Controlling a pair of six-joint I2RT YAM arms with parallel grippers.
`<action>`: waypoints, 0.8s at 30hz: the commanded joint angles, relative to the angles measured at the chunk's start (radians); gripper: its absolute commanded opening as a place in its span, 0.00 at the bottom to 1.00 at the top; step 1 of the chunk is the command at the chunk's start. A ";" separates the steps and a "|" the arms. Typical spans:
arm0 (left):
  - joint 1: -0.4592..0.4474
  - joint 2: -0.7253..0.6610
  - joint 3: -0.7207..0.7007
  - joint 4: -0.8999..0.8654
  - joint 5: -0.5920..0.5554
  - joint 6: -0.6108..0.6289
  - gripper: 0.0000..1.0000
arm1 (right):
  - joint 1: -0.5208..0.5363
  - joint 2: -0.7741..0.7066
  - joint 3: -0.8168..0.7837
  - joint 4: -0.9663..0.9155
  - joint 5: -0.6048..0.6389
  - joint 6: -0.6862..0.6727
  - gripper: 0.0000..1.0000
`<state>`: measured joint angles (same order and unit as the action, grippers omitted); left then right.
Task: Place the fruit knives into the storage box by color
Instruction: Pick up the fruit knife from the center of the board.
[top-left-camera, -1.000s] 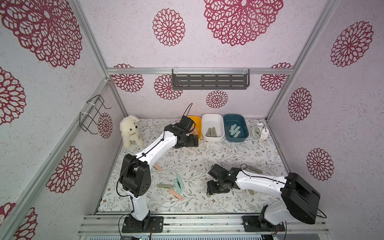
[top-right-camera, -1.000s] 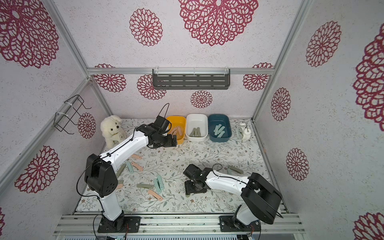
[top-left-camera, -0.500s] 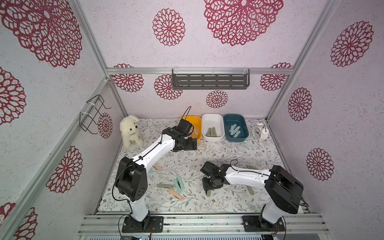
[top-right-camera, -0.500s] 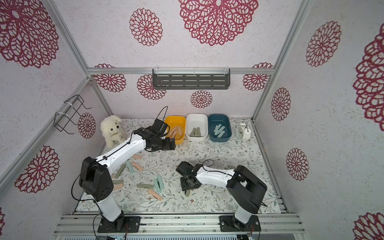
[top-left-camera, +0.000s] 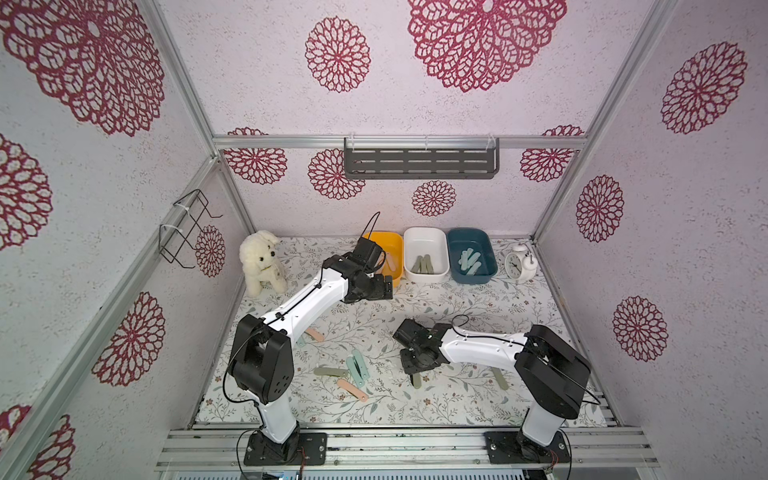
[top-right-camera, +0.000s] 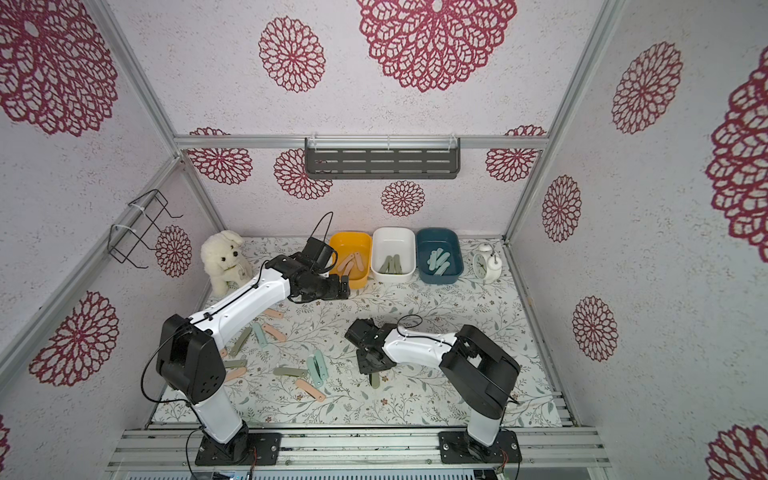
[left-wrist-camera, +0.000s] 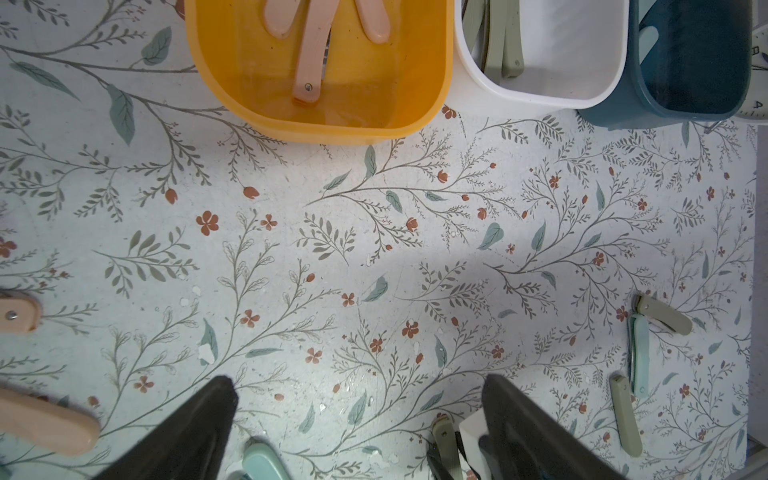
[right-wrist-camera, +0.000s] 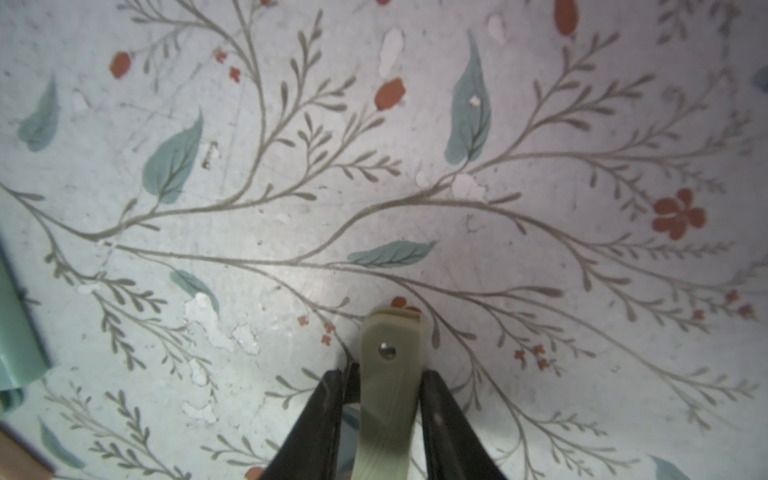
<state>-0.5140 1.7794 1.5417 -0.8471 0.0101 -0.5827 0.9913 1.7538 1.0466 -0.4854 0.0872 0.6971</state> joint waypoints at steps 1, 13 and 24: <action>0.019 -0.021 -0.011 0.035 -0.004 0.015 0.97 | -0.003 0.056 0.010 -0.025 0.018 -0.020 0.41; 0.030 -0.047 -0.065 0.059 0.010 0.016 0.97 | -0.013 0.104 0.033 -0.048 0.062 -0.027 0.28; 0.046 -0.054 -0.075 0.069 0.027 0.018 0.97 | -0.055 0.083 0.076 -0.066 0.079 -0.046 0.13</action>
<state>-0.4820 1.7622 1.4685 -0.8005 0.0254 -0.5762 0.9649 1.8084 1.1126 -0.4946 0.1501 0.6701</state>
